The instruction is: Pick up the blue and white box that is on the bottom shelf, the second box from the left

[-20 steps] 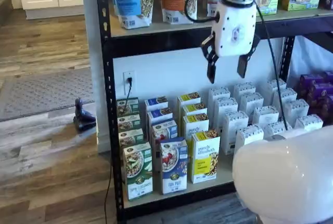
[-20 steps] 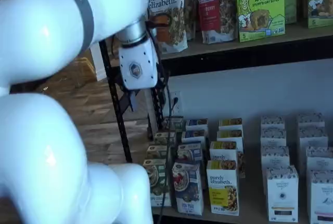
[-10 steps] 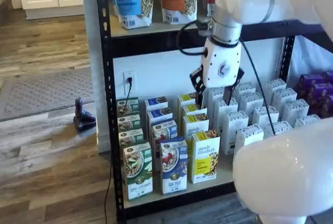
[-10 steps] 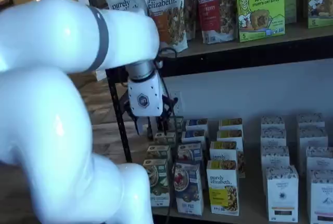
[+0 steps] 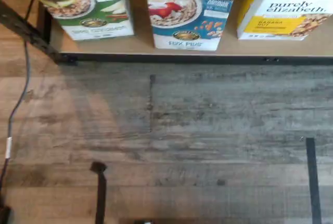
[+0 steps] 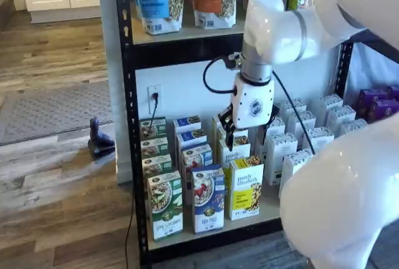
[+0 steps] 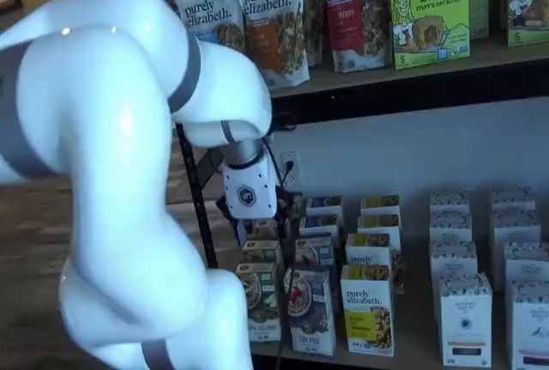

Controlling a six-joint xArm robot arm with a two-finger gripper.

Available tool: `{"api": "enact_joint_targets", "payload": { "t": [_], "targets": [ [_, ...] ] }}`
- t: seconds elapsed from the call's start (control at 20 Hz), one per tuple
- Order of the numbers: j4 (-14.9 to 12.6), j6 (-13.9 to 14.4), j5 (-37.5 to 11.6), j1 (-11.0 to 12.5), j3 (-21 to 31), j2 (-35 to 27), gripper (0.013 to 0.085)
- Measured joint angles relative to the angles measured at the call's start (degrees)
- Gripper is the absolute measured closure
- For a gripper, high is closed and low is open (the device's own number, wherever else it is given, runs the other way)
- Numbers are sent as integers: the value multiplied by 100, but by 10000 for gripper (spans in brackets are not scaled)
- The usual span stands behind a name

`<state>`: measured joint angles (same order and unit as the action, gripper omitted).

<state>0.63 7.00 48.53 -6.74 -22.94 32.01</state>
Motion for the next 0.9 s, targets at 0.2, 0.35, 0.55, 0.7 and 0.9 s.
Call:
{"api": "enact_joint_targets", "payload": {
  "t": [0.2, 0.35, 0.55, 0.7, 0.9],
  "targets": [
    [-6, -7, -452, 7, -79, -560, 130],
    [-30, 15, -887, -5, -127, -961, 130],
    [-40, 56, -1347, -48, -326, -1620, 130],
    [38, 40, -1619, -101, -543, -2147, 130],
    [-185, 337, -2110, -217, -845, -2842, 130]
  ]
}}
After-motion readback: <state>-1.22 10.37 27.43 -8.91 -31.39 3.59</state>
